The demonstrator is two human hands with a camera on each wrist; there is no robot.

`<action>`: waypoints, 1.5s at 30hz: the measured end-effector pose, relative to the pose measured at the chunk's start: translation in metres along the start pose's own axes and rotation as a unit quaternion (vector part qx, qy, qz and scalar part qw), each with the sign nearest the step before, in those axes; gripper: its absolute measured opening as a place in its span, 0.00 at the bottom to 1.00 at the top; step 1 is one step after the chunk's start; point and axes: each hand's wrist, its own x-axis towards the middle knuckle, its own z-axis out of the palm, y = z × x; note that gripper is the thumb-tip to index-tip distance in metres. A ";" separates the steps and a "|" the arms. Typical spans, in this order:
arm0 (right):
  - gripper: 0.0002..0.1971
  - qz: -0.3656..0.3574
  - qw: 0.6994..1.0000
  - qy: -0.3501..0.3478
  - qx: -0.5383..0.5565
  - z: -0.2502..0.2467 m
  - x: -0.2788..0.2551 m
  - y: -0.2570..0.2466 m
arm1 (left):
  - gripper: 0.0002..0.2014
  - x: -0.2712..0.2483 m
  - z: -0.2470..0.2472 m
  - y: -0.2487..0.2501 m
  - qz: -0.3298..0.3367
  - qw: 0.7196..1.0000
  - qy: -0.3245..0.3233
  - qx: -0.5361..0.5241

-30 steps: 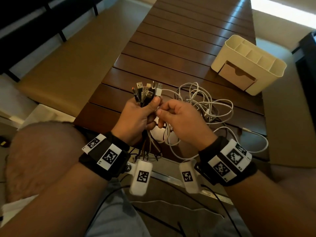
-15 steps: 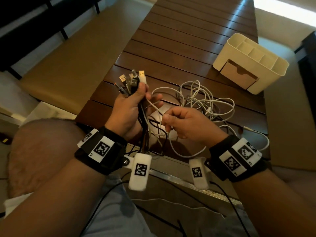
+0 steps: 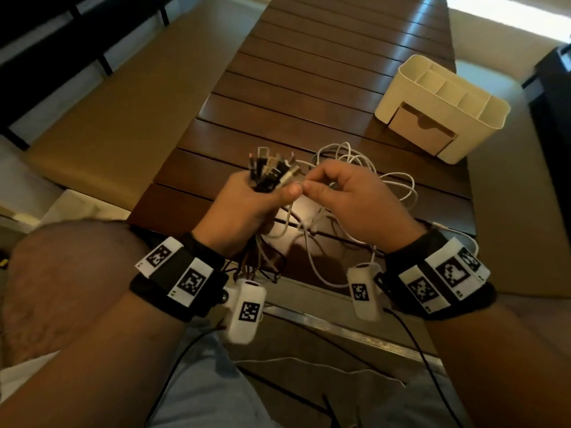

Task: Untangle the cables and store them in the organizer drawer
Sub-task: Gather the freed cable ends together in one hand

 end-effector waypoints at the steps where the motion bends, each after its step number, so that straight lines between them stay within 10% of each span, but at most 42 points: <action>1: 0.04 -0.008 1.000 0.012 -0.006 0.000 0.000 0.000 | 0.13 -0.001 0.001 0.002 -0.003 1.000 -0.016 0.017; 6: 0.04 -0.017 1.000 0.021 -0.014 0.001 0.000 0.001 | 0.04 -0.004 -0.003 0.013 0.022 0.997 -0.034 0.059; 10: 0.10 0.037 0.999 -0.019 -0.012 -0.004 0.000 0.008 | 0.11 0.001 -0.019 0.015 0.020 0.993 0.043 -0.107; 15: 0.08 0.132 0.973 -0.037 0.187 -0.016 0.003 0.015 | 0.07 0.002 -0.028 0.006 -0.047 0.997 0.033 -0.054; 21: 0.08 0.075 0.960 -0.222 -0.156 -0.013 0.000 0.005 | 0.14 0.004 -0.015 0.000 -0.078 0.996 0.049 0.012; 30: 0.08 -0.008 0.989 -0.018 -0.146 -0.001 0.000 0.002 | 0.05 -0.005 -0.007 0.013 -0.037 0.987 -0.060 0.146; 36: 0.08 0.055 0.995 -0.049 -0.064 -0.019 0.002 0.009 | 0.04 -0.001 -0.029 0.020 0.002 0.991 0.108 -0.079; 40: 0.07 0.073 0.997 -0.014 -0.037 -0.038 0.002 0.013 | 0.05 -0.010 -0.036 0.012 -0.074 0.997 -0.029 0.024; 45: 0.05 0.079 0.968 -0.207 -0.116 -0.048 -0.004 -0.004 | 0.12 -0.005 -0.029 0.002 -0.057 0.992 0.025 0.106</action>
